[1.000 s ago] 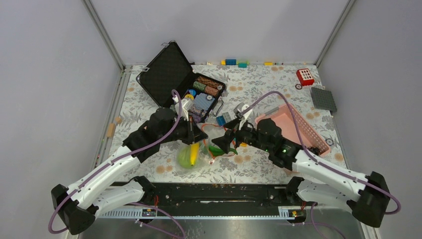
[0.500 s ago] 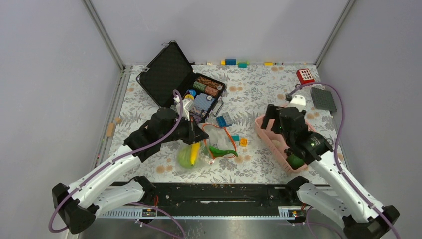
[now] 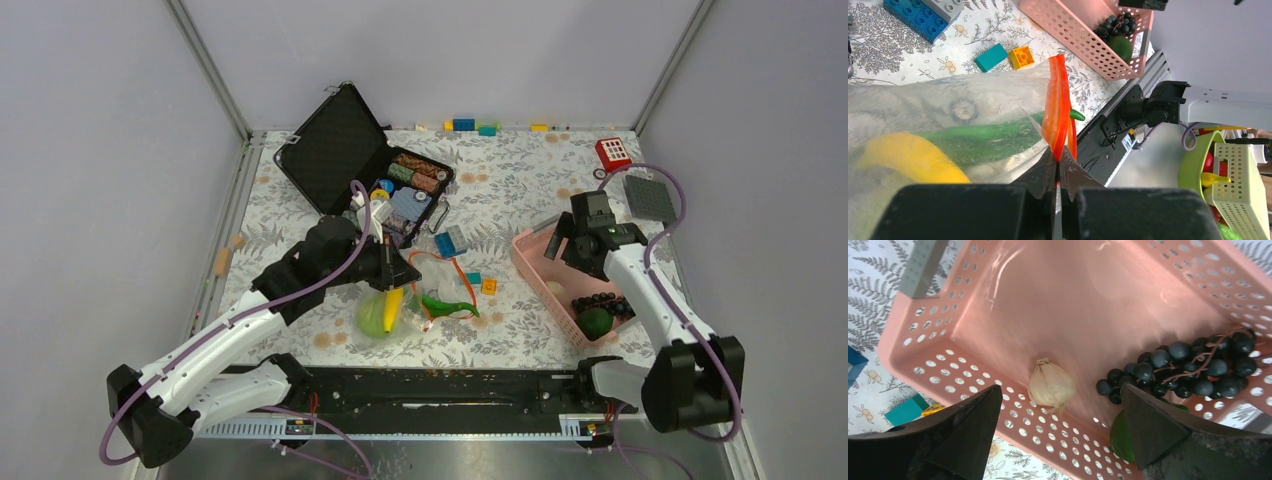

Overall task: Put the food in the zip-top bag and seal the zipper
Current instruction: Place the fake vegetable in the zipper food storage bag, then pick up the fake vegetable from the bin, then place the fake vegetable in the zipper food storage bag, then pick up the fake fruit from the bin, then place the fake fruit in the zipper food storage bag.

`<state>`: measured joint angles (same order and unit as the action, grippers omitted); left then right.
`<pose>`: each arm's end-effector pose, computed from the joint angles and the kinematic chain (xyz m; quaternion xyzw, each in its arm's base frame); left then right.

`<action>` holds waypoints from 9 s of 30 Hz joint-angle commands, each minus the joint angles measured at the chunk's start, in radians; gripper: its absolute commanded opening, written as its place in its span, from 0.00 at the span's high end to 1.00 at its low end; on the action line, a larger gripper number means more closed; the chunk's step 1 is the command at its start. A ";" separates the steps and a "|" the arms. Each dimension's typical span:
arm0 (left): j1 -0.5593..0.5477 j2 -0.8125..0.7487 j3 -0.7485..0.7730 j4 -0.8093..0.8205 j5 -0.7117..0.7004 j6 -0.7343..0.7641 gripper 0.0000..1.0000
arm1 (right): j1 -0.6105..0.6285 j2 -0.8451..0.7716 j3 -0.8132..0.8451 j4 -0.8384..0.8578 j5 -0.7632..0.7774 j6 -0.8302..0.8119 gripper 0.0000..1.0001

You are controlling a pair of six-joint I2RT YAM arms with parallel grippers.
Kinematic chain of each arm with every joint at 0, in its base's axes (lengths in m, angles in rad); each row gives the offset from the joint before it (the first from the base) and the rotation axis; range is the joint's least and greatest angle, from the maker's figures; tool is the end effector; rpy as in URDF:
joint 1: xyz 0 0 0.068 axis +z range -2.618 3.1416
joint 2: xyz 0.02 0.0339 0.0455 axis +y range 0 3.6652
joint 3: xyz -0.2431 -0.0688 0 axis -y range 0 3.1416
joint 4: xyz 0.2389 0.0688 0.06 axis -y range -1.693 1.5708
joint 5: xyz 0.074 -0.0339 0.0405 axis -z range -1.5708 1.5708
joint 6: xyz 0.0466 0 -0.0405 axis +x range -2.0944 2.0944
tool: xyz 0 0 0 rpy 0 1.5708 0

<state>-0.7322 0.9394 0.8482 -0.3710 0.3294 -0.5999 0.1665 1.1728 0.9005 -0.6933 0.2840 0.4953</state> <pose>0.1577 -0.1620 0.2951 0.1416 0.8312 -0.4304 0.3221 0.2384 0.0268 0.2335 0.1963 0.9253 -0.0319 0.3229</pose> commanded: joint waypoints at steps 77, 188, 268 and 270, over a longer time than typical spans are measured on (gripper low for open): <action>-0.001 0.039 0.005 0.100 0.059 0.004 1.00 | 0.330 -0.294 -0.067 0.322 -0.553 0.069 0.67; -0.001 0.044 -0.086 0.191 0.066 0.000 1.00 | -0.232 0.173 -0.159 -0.016 -0.190 0.146 0.02; 0.000 -0.049 -0.096 0.186 0.104 -0.066 1.00 | 0.623 0.155 0.142 0.470 -0.462 0.324 0.44; 0.001 -0.052 -0.097 0.186 0.114 -0.072 1.00 | 0.638 0.178 0.152 0.466 -0.411 0.369 0.41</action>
<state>-0.7311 0.9100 0.7586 -0.2413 0.3927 -0.6495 0.7738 1.3148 1.0008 -0.2897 -0.2474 0.7429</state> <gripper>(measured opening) 0.010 0.850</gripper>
